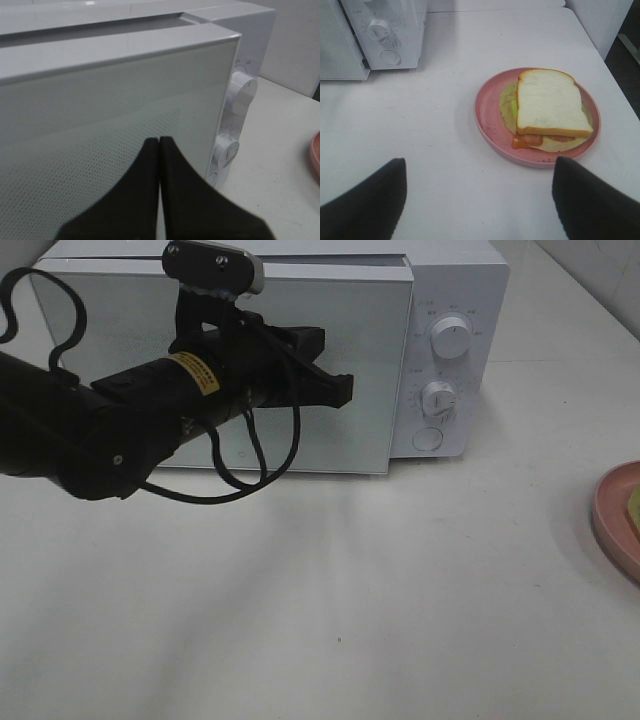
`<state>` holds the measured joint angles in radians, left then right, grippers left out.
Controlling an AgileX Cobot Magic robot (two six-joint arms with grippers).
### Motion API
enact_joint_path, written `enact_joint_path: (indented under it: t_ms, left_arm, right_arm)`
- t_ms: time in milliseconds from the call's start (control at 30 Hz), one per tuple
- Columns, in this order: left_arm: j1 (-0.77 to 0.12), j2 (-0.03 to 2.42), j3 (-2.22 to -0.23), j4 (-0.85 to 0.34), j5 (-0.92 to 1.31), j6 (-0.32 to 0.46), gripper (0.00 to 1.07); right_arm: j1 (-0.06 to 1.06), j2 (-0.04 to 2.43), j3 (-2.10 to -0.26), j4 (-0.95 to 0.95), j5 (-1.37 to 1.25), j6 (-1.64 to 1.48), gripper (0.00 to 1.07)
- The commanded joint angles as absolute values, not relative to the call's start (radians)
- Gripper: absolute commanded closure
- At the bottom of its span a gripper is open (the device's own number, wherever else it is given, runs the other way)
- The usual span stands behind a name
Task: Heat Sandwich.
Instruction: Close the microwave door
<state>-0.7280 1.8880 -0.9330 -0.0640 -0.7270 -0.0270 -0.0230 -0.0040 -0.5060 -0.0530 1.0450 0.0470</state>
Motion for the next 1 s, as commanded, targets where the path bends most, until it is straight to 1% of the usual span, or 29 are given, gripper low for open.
enact_joint_path:
  t_ms: [33,267,400,733,833,1000]
  left_arm:
    - [-0.737,1.917,-0.990,-0.071,-0.688,-0.024,1.06]
    - [-0.737,1.963,-1.053,-0.071,-0.665,-0.025,1.06]
    - [-0.737,2.000,-1.127,-0.071,-0.619,-0.025,1.06]
    - [-0.737,2.050,-1.206,-0.073,-0.597,-0.025,1.06]
    - [-0.729,2.066,-1.226,-0.077,-0.595,-0.025,1.06]
    - [-0.692,2.080,-1.261,-0.093,-0.582,-0.029,1.06]
  right_arm:
    - [-0.021,-0.030,-0.505,-0.046,1.039,0.035,0.31]
    - [-0.021,-0.030,-0.505,-0.046,1.039,0.035,0.31]
    - [-0.021,-0.030,-0.505,-0.046,1.039,0.037,0.31]
    - [-0.021,-0.030,-0.505,-0.046,1.039,0.036,0.31]
    - [-0.021,-0.030,-0.505,-0.046,1.039,0.036,0.31]
    - [-0.021,-0.030,-0.505,-0.046,1.039,0.036,0.31]
